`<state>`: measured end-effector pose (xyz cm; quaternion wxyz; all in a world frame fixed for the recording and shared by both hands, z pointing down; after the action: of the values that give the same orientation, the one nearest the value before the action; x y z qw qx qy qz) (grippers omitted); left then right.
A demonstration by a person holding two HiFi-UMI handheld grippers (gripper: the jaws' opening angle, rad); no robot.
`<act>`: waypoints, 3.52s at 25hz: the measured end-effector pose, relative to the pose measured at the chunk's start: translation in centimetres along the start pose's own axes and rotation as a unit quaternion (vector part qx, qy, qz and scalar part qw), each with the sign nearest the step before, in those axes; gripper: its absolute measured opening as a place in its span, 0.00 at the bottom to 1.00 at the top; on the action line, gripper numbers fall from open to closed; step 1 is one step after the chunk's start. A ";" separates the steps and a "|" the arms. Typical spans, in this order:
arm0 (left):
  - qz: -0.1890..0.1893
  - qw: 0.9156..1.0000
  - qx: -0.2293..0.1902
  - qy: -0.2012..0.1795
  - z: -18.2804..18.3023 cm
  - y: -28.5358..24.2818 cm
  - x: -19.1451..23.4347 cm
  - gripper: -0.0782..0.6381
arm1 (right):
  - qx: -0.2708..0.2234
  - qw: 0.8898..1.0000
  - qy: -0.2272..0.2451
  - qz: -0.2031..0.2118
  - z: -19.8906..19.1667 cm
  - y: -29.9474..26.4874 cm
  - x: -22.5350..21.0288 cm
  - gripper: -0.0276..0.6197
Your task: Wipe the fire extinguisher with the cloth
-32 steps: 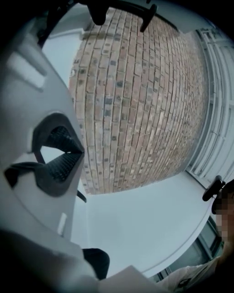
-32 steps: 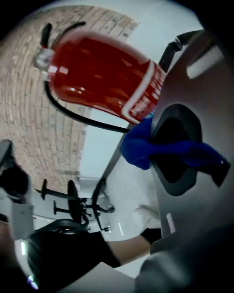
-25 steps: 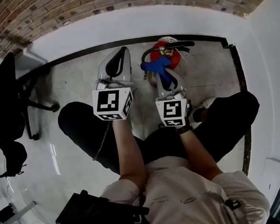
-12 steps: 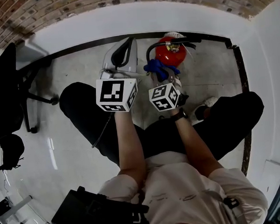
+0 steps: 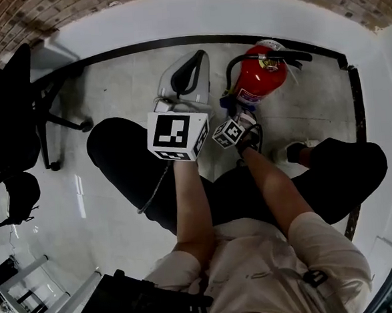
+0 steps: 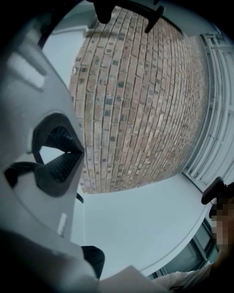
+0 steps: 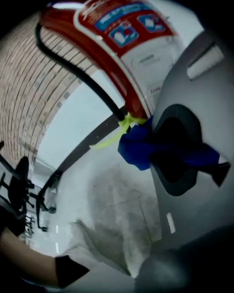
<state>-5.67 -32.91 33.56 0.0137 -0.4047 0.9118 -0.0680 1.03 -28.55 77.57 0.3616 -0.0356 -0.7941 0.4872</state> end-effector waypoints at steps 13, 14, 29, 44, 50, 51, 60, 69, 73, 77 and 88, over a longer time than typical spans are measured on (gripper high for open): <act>-0.004 1.000 0.014 -0.003 -0.5 0.5 0.3 0.11 | 0.061 0.961 -0.132 0.234 -2.3 3.8 -0.3 0.14; -0.006 1.000 0.013 -0.005 -0.3 0.3 0.2 0.11 | 0.023 0.959 -0.157 0.233 -1.2 6.7 -2.2 0.14; -0.067 0.997 0.010 -0.037 -0.5 -2.3 -5.3 0.11 | -0.274 0.945 -0.157 -0.086 3.8 27.1 -23.8 0.14; -0.023 0.999 0.034 0.000 -2.6 -1.2 -4.3 0.11 | -0.240 0.967 -0.029 -0.081 2.5 21.9 -14.9 0.13; -0.007 0.999 0.040 0.012 -3.2 -0.7 -3.1 0.11 | -0.124 0.990 0.065 0.022 -0.8 9.6 -6.6 0.13; -0.003 0.999 0.039 0.016 -3.2 -0.6 -3.0 0.11 | -0.102 0.991 0.082 0.042 -1.6 7.6 -5.0 0.13; 0.011 0.999 0.044 0.011 -3.8 0.0 -2.0 0.11 | 0.055 0.987 0.062 0.140 -8.3 -5.1 2.0 0.13; -0.004 1.000 0.029 0.007 -2.8 0.0 -3.2 0.11 | -0.013 0.978 -0.049 0.201 -3.6 4.2 -1.3 0.13; -0.014 1.000 0.017 0.001 -1.4 -0.4 -3.9 0.11 | -0.171 0.951 -0.192 0.171 0.7 16.7 -8.7 0.13; -0.023 1.000 0.003 -0.001 -0.1 -0.4 -4.9 0.11 | -0.327 0.900 -0.281 0.059 2.1 27.3 -19.5 0.14; -0.030 1.000 0.000 0.001 0.0 -0.4 -6.0 0.11 | -0.345 0.923 -0.163 0.039 1.8 25.5 -23.1 0.13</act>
<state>-1.40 -28.72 33.43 0.0102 -0.4320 0.8992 -0.0686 9.43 -26.02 44.23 0.1725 -0.1093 -0.9591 0.1960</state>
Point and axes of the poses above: the fingertips, and each gripper's own axes: y backward along the fingers, x to its left, z out of its top, the point moved 1 cm from there along y, backward along the fingers, and after that the axes turned 11 degrees about x, right-handed, at the moved point
